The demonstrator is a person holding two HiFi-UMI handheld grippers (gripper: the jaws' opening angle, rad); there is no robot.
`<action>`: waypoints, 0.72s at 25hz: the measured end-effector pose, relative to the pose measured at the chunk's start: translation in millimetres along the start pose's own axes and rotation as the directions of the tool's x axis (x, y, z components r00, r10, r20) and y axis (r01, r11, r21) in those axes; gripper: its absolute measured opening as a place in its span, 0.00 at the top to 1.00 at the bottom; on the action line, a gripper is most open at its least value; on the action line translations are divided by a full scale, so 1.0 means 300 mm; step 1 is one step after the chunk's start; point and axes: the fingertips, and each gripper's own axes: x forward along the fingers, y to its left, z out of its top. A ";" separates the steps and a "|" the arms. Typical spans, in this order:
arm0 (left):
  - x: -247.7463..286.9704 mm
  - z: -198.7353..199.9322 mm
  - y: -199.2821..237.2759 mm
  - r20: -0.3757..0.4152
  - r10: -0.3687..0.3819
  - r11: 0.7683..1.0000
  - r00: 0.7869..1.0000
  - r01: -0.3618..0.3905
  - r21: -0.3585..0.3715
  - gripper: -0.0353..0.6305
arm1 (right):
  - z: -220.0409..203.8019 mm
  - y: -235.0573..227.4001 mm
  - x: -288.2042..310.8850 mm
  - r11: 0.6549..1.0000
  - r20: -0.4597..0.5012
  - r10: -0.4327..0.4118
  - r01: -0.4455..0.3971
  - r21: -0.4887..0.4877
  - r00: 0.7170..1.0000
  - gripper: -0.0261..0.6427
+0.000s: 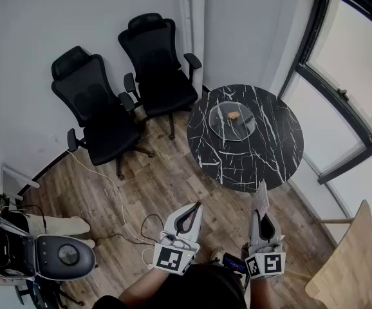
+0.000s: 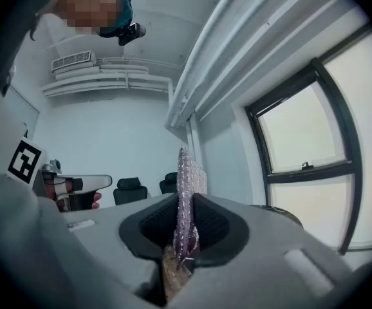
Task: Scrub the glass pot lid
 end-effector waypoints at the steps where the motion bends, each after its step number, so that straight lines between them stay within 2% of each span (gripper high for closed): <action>1: 0.000 -0.007 -0.009 -0.001 -0.006 1.000 1.000 0.006 -0.003 0.94 | -0.003 -0.005 -0.007 1.000 -0.003 -0.001 0.001 0.001 1.000 0.87; 13: 0.047 -0.046 -0.118 -0.001 0.013 1.000 1.000 -0.013 -0.013 0.94 | 0.011 -0.105 -0.053 0.999 0.005 0.029 -0.029 0.017 1.000 0.87; 18: 0.078 -0.041 -0.151 0.002 0.028 1.000 1.000 -0.028 0.009 0.94 | 0.026 -0.148 -0.063 0.998 0.013 0.049 -0.049 0.038 0.999 0.86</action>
